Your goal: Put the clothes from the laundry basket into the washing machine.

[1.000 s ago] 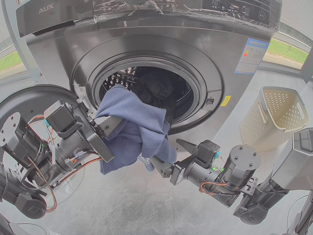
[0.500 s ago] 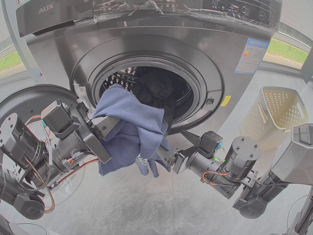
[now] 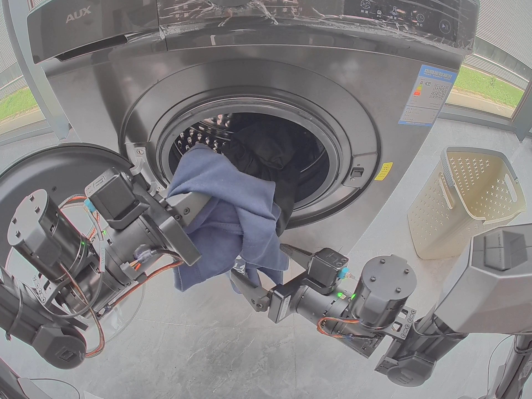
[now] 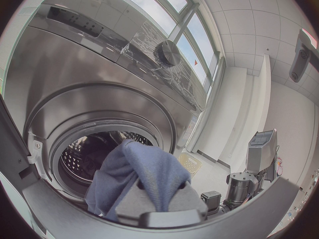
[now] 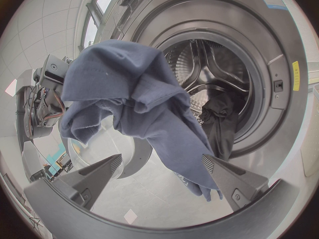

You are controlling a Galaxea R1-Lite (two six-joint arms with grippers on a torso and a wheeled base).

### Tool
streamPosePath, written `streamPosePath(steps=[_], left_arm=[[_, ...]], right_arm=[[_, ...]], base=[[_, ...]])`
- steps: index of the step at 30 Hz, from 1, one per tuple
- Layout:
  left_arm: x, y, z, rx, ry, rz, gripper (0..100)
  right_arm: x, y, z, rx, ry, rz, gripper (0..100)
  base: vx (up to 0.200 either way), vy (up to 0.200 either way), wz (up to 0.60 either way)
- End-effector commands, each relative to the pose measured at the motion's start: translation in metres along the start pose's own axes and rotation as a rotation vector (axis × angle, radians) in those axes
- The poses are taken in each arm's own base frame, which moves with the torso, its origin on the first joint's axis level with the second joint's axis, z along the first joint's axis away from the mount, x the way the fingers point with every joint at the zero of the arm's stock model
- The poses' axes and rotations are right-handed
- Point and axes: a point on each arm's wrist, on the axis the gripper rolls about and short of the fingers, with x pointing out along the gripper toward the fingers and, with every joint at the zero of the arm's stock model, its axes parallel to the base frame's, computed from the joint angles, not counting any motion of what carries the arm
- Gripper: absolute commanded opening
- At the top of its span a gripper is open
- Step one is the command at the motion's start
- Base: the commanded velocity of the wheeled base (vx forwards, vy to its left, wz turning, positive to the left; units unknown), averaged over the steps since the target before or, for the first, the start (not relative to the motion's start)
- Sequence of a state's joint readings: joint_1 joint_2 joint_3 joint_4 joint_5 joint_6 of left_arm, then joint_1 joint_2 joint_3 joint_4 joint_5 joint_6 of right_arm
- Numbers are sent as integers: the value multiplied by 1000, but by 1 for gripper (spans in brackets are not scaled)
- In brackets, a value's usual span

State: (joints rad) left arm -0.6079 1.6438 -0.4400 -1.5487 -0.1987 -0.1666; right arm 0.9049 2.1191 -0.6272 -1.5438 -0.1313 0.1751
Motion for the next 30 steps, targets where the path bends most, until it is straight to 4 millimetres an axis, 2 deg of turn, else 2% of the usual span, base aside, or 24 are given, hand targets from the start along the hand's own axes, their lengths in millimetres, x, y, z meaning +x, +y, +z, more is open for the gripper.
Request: streamPosePath(steps=[1,6,9,12,15,19,22,25,30], left_arm=[[1,0,-2,-2,4,0,0],[1,0,-1,-1,0,-2,0],[4,0,2,0,-14,-2,0],[4,0,3,-2,-17,0,0],[6,2,4,-2,-25,3,0],[7,2,4,-8,-25,1,0],[6,1,4,-8,-28,1,0],[6,2,6,-8,-32,1,0],[7,2,6,-7,-35,2,0]], right_arm=[[19,-1,-10,-1,-11,0,100],[38,-2,-18,0,-35,6,100],[43,1,-26,0,-23,30,100],[41,6,-30,-1,-9,56,100],[32,27,-37,6,25,112,100],[25,45,-39,16,42,159,100],[23,49,-40,26,45,169,100],[21,49,-38,32,46,164,100],[14,31,-29,26,46,109,100]], base=[[0,0,0],[0,0,0],[0,0,0],[0,0,0],[0,0,0],[0,0,0],[0,0,0],[0,0,0],[0,0,0]])
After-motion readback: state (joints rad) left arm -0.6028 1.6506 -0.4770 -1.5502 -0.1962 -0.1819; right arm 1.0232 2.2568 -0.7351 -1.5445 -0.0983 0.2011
